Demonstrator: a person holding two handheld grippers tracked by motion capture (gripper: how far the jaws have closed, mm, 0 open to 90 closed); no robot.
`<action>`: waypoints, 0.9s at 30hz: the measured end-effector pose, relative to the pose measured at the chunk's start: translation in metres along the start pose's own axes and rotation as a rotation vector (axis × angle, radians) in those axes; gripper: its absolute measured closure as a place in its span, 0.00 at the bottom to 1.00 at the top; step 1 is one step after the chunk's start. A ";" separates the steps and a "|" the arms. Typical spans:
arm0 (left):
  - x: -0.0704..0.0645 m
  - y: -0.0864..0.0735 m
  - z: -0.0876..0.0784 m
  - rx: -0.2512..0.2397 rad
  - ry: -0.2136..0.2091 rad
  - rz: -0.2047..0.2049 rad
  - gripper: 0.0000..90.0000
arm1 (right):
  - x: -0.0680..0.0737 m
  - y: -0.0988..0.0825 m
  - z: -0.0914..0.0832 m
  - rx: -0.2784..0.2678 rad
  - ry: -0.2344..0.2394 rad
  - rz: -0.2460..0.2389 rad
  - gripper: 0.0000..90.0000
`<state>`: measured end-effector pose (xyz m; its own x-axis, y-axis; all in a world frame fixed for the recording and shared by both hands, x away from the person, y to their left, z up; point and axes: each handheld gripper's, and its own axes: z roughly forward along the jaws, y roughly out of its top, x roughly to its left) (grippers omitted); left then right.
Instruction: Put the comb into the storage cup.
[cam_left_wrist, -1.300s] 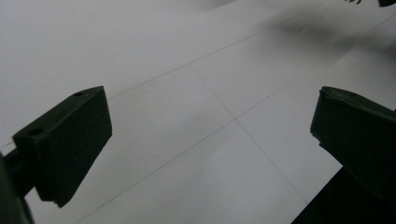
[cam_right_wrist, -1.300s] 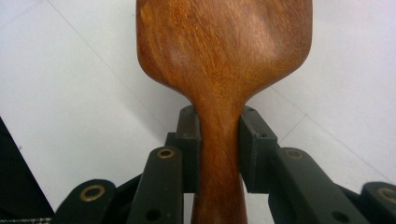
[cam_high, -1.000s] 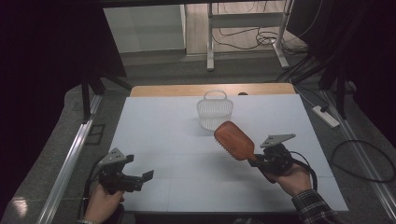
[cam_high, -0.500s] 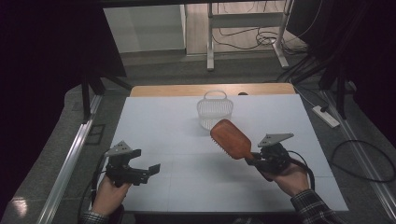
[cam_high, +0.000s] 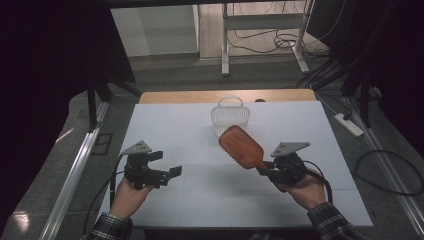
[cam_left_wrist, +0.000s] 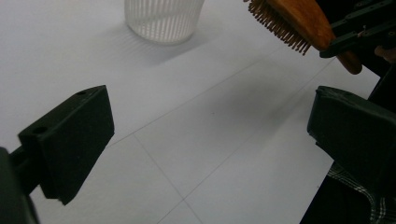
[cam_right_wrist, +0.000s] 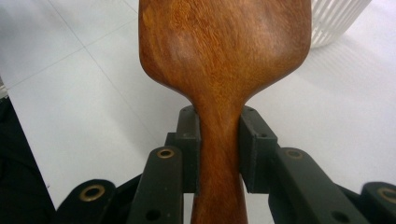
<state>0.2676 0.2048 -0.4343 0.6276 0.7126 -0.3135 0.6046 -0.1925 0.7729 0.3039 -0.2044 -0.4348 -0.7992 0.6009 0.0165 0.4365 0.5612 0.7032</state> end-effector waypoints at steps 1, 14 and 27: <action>0.000 0.002 0.001 0.009 -0.003 0.006 0.02 | 0.000 0.001 0.000 0.000 -0.002 -0.002 0.80; -0.004 0.024 0.020 0.003 -0.090 0.008 0.00 | 0.006 0.010 0.006 -0.028 -0.010 -0.018 0.80; -0.011 0.040 0.041 -0.021 -0.155 -0.004 0.00 | 0.013 0.018 0.011 -0.051 -0.006 -0.030 0.80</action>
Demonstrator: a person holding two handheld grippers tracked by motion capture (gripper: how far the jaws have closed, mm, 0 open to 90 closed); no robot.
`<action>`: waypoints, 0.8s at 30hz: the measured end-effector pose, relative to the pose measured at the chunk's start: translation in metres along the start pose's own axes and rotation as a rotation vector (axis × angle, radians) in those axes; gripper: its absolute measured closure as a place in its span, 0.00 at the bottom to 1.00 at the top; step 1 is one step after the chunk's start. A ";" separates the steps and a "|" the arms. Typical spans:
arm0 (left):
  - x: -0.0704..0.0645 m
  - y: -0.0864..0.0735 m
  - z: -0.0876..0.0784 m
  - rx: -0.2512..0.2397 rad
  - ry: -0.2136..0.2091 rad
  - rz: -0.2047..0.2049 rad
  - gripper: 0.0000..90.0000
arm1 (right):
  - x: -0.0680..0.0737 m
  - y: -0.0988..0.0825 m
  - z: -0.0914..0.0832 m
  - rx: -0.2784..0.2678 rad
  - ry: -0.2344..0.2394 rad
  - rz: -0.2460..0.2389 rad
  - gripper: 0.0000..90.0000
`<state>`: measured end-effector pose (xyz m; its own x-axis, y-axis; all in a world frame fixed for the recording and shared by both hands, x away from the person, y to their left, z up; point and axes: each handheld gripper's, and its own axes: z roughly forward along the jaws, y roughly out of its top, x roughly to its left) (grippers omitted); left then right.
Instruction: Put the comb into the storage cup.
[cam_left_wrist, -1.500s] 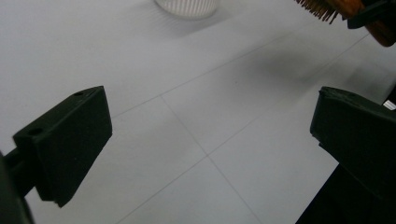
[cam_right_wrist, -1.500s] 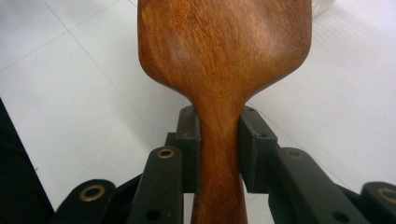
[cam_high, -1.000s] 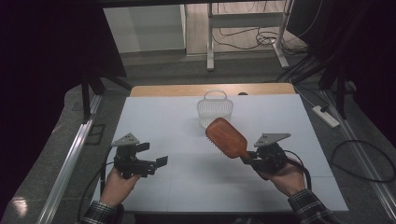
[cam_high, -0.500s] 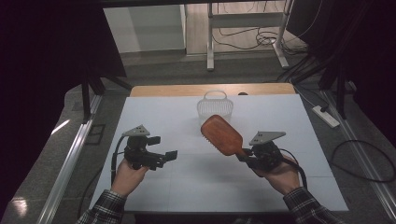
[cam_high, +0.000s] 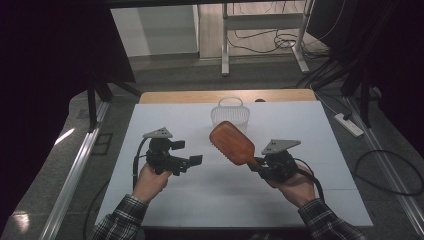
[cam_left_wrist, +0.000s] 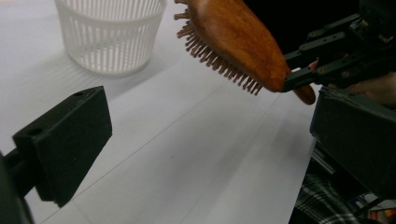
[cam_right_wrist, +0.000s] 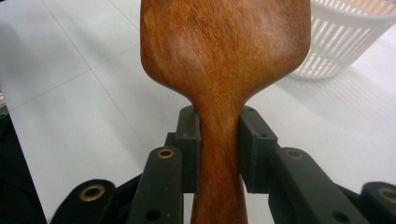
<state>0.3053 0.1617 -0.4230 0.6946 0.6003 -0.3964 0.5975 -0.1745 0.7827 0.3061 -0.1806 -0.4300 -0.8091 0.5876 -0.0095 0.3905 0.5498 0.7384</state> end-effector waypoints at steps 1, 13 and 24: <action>0.000 0.001 0.002 -0.002 -0.005 0.001 0.00 | 0.001 0.001 0.001 -0.005 0.001 0.000 0.80; -0.001 0.011 0.023 0.006 -0.051 -0.006 0.00 | 0.006 0.007 0.005 -0.026 0.009 -0.006 0.80; 0.003 0.013 0.035 -0.004 -0.096 -0.048 0.00 | 0.011 0.013 0.008 -0.051 0.022 -0.014 0.80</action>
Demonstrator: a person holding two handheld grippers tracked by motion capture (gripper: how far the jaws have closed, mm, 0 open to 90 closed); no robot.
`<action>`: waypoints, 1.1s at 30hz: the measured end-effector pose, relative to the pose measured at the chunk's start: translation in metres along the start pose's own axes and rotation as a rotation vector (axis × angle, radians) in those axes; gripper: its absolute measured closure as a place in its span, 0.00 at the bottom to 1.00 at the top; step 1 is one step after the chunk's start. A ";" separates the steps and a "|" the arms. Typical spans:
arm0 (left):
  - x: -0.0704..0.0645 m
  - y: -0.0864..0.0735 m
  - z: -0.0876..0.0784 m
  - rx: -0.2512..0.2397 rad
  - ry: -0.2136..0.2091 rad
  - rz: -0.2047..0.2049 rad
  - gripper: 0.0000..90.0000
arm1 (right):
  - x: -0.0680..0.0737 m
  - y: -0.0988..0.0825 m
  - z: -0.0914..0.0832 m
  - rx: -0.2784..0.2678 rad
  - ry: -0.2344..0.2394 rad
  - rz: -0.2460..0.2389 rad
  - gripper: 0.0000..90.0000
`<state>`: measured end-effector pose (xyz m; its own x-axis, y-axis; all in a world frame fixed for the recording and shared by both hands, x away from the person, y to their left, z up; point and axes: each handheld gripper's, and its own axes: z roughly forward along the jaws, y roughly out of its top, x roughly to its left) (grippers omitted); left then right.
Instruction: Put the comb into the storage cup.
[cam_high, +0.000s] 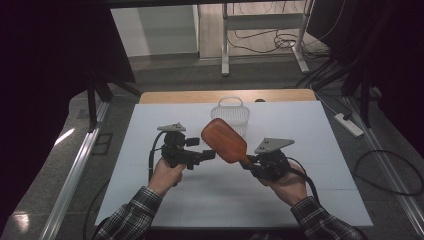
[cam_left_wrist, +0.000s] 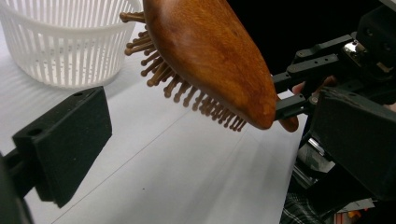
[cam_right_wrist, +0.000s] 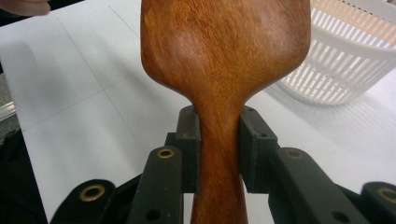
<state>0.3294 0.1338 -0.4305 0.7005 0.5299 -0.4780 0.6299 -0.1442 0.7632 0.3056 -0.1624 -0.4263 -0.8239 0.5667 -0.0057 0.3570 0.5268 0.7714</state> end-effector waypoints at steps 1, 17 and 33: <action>0.000 0.000 0.001 0.001 -0.001 0.000 0.00 | 0.000 0.000 0.001 -0.002 0.003 -0.002 0.80; 0.002 0.009 0.020 -0.001 -0.048 -0.028 0.00 | 0.005 0.004 0.003 -0.026 0.029 -0.001 0.80; 0.005 0.010 0.026 -0.009 -0.125 -0.075 0.05 | 0.010 0.004 0.004 -0.044 0.045 -0.013 0.80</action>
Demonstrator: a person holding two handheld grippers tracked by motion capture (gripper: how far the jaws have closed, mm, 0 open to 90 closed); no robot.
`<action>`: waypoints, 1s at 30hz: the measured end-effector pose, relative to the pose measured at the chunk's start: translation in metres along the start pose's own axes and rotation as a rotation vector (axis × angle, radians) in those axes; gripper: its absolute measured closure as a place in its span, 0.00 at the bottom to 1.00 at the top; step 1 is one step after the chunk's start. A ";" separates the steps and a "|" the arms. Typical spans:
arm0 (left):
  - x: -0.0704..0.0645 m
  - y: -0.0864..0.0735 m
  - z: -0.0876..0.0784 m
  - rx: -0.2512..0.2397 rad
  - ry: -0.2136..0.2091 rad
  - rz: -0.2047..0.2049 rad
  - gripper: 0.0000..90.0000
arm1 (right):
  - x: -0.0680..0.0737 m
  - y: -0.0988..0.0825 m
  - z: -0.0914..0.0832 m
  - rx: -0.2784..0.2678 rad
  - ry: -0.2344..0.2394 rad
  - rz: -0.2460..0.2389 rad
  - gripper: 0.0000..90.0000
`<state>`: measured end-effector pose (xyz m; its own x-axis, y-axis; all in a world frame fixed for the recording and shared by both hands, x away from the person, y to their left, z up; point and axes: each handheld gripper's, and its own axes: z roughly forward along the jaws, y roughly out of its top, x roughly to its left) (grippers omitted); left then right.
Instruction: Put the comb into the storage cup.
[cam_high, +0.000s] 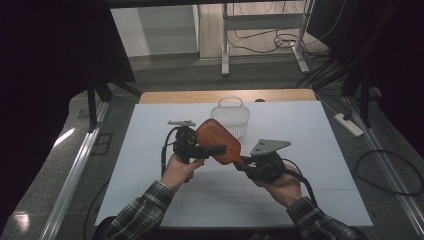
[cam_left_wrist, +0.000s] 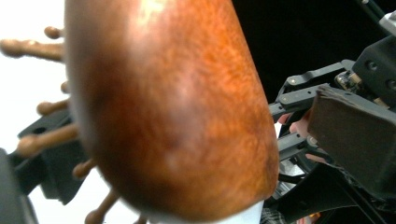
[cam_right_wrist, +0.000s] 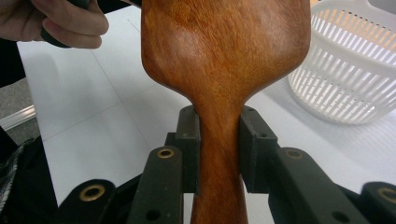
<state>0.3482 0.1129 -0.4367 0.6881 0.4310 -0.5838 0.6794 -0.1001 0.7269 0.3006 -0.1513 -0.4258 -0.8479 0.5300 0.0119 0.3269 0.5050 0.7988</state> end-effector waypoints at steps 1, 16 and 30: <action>0.000 0.000 -0.001 -0.003 -0.004 -0.008 0.08 | 0.000 0.000 0.000 0.000 -0.001 -0.005 0.80; 0.012 -0.003 -0.008 -0.039 -0.161 -0.157 0.49 | 0.001 -0.003 0.002 -0.004 0.015 -0.019 0.80; 0.005 -0.001 -0.008 -0.015 -0.159 -0.133 0.61 | -0.001 -0.004 0.006 0.031 0.025 -0.018 0.78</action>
<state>0.3488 0.1225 -0.4371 0.6250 0.2928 -0.7237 0.7638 -0.0375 0.6444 0.3024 -0.1497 -0.4330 -0.8640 0.5033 0.0131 0.3238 0.5357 0.7798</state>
